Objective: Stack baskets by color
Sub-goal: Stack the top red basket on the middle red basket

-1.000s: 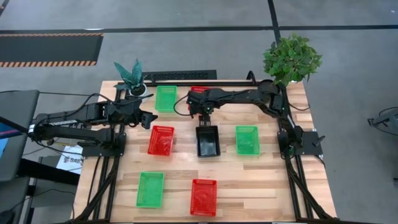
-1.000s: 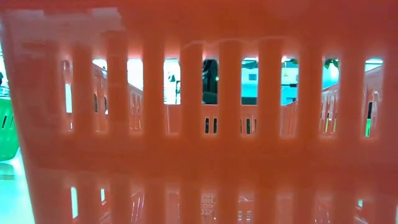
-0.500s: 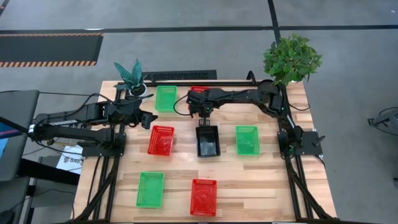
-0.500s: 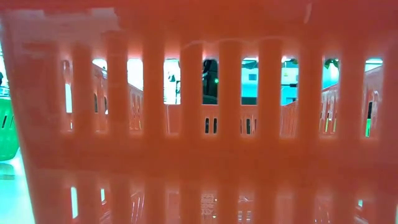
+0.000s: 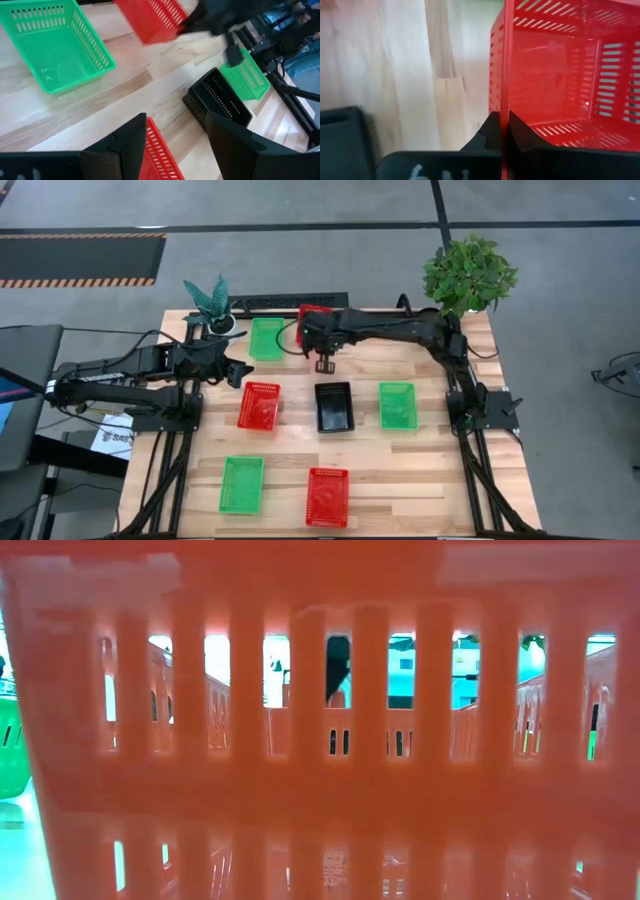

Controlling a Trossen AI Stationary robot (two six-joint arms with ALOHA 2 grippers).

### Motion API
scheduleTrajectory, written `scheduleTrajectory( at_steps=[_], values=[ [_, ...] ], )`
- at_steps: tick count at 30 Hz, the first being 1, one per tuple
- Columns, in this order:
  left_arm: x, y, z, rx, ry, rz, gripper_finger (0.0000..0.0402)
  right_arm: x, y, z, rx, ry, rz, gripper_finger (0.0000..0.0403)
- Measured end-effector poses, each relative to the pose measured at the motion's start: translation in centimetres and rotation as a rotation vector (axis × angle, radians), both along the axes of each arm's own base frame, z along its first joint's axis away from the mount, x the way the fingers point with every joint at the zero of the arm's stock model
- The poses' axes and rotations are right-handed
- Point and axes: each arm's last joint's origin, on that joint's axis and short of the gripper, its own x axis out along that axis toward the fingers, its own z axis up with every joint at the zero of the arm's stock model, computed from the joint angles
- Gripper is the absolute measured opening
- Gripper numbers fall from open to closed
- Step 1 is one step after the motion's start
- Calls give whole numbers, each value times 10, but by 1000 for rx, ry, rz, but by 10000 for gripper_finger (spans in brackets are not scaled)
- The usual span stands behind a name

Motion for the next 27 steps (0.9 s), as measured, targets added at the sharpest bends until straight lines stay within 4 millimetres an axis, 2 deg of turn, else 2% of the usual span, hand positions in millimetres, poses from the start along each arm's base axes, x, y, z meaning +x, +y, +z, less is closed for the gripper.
scheduleTrajectory(
  at_steps=[3, 6, 8, 11, 15, 19, 21, 22, 24, 27],
  values=[
    [0, 0, 0, 0, 0, 0, 193, -7, 8, 37, -1, -77, -36, 6],
    [0, 0, 0, 0, -2, 0, 193, -15, 25, 72, 16, -193, -83, 4],
    [1, 0, 1, 1, -10, 0, 193, -17, 39, 86, 41, -256, -110, 4],
    [1, 0, 2, 1, -22, -1, 193, -13, 63, 94, 74, -323, -111, 5],
    [2, -1, 4, -12, -50, -23, 193, -3, 98, 95, 113, -388, -69, 3],
    [0, -3, 11, -54, -137, -82, 193, 16, 130, 78, 126, -423, -63, 5],
    [-2, -4, 15, -69, -186, -108, 193, 23, 141, 67, 137, -414, -61, 8],
    [-3, -5, 19, -70, -222, -121, 193, 31, 147, 66, 146, -479, -57, 9],
    [-9, -6, 23, -73, -259, -139, 193, 36, 155, 62, 167, -507, -62, 9],
    [-15, -8, 30, -67, -322, -156, 193, 49, 168, 46, 201, -532, -79, 8]
  ],
)
